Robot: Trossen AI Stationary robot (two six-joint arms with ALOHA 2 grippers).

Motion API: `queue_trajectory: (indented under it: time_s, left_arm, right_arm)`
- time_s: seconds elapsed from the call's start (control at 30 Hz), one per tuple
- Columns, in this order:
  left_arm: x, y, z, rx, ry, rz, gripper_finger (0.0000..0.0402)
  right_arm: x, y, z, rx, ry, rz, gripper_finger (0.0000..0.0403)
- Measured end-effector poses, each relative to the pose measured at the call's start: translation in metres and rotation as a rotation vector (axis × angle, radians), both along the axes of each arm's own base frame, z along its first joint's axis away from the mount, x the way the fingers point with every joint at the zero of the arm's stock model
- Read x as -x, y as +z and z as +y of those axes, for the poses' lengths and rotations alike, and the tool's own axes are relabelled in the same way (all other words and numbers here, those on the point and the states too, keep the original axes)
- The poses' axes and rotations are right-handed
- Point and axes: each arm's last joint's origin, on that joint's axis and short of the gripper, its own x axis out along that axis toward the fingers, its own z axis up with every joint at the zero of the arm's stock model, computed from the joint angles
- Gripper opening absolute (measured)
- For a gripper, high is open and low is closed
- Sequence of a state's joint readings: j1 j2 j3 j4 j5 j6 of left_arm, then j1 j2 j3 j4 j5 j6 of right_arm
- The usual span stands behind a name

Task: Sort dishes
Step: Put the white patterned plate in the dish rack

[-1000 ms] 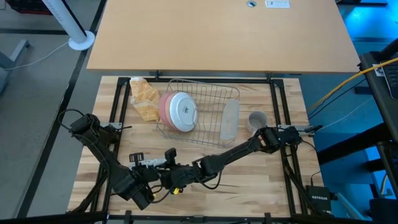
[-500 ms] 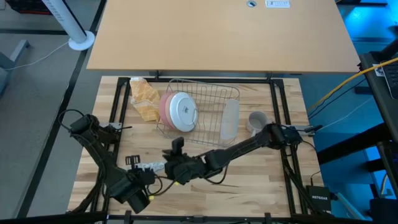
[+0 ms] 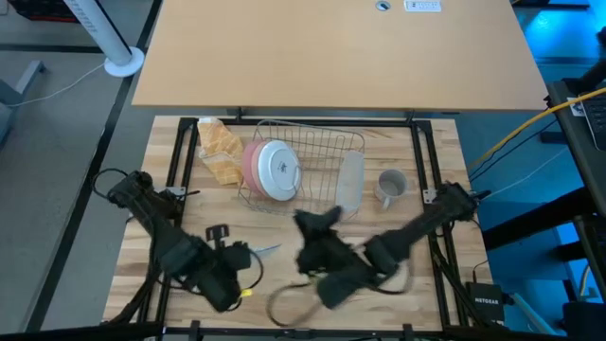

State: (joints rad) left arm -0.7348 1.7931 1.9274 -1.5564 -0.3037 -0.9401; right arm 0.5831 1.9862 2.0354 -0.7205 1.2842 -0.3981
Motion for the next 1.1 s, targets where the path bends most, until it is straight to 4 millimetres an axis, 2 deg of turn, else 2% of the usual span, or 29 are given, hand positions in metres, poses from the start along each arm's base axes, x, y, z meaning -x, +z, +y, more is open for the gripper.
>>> queue_trajectory:
  time_s: [0.17, 0.3, 0.43, 0.57, 0.8, 0.9, 1.0, 1.1]
  left_arm:
    - [-0.020, 0.024, 0.028, 0.021, -0.013, -0.054, 0.0029]
    - [-0.037, 0.037, 0.060, 0.016, 0.018, -0.087, 0.0029]
    - [-0.053, 0.048, 0.099, 0.024, 0.093, -0.117, 0.0029]
    - [-0.067, 0.056, 0.142, 0.109, 0.162, -0.144, 0.0029]
    - [-0.093, 0.063, 0.226, 0.238, 0.312, -0.308, 0.0029]
    - [-0.095, 0.067, 0.258, 0.246, 0.407, -0.384, 0.0029]
    - [-0.090, 0.067, 0.282, 0.249, 0.484, -0.387, 0.0029]
    - [-0.091, 0.062, 0.298, 0.254, 0.560, -0.387, 0.0029]
  right_arm:
    - [0.049, 0.035, 0.014, 0.111, -0.099, -0.109, 0.0097]
    - [0.082, 0.062, 0.021, 0.061, -0.046, -0.173, 0.0097]
    - [0.111, 0.084, 0.017, -0.012, -0.023, -0.255, 0.0097]
    - [0.129, 0.097, 0.007, -0.054, -0.009, -0.292, 0.0097]
    - [0.151, 0.103, -0.016, -0.083, -0.009, -0.316, 0.0097]
    - [0.160, 0.101, -0.025, -0.101, -0.004, -0.319, 0.0097]
    - [0.167, 0.096, -0.034, -0.143, 0.014, -0.299, 0.0097]
    - [0.173, 0.090, -0.042, -0.199, 0.014, -0.271, 0.0097]
